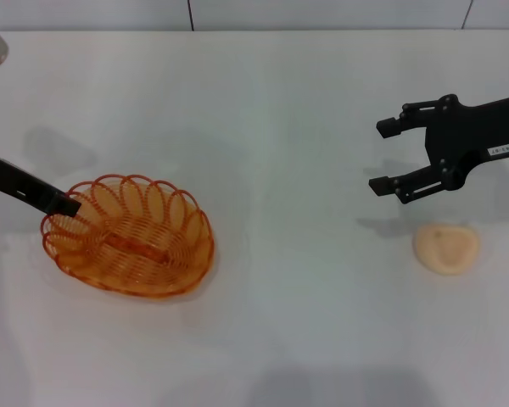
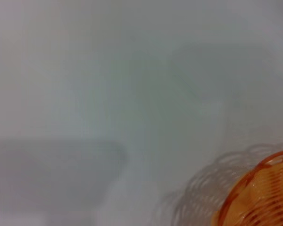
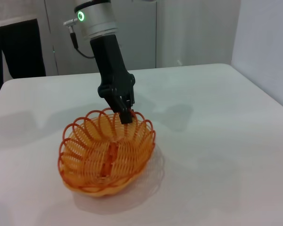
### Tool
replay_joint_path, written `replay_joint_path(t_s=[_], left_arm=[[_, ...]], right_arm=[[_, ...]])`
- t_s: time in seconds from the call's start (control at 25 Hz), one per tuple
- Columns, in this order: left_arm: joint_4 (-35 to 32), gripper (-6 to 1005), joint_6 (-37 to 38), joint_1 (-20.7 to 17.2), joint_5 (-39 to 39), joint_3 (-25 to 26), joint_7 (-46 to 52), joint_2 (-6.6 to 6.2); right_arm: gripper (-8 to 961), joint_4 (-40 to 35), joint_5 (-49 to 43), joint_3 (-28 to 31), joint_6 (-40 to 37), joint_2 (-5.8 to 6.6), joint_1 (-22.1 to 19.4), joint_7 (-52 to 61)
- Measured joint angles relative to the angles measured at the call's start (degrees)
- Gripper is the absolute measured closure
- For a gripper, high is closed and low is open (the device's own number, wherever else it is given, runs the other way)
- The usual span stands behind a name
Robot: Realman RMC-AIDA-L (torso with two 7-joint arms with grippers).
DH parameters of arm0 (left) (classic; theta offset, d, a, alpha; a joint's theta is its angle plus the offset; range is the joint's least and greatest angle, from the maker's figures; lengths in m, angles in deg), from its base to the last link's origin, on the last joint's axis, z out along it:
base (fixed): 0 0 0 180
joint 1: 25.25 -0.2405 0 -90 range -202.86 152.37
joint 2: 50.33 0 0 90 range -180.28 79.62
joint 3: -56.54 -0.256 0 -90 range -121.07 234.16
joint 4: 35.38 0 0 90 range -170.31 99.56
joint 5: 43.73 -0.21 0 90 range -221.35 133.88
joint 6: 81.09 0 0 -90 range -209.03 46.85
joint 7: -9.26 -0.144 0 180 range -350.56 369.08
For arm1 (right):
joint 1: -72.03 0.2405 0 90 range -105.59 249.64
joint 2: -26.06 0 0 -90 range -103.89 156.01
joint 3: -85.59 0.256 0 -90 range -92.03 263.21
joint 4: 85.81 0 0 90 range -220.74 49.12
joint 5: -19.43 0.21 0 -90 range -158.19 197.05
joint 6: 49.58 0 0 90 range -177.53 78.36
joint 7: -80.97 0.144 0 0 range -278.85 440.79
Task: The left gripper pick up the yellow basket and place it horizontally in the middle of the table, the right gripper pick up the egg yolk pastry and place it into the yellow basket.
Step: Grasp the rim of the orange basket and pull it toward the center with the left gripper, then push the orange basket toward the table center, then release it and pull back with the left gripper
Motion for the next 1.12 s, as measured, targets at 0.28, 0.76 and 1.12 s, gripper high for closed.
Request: replay_joint_path(t_s=[0.28, 0.76, 1.12], left_arm=[[-0.4, 913, 0.0, -0.4, 3.2, 0.1, -0.3, -0.11], [-3.7, 922, 4.9, 0.2, 8.9, 4.3, 7.9, 0.30], [0.6, 926, 4.6, 4.4, 10.2, 3.4, 19.7, 2.75]], right_arm=[[83, 0.0, 0.0, -0.1, 0.0, 0.00, -0.1, 0.0], [83, -1.4, 0.4, 0.1, 0.1, -0.01, -0.1, 0.0], [83, -1.5, 0.3, -0.1, 0.6, -0.08, -0.1, -0.5]])
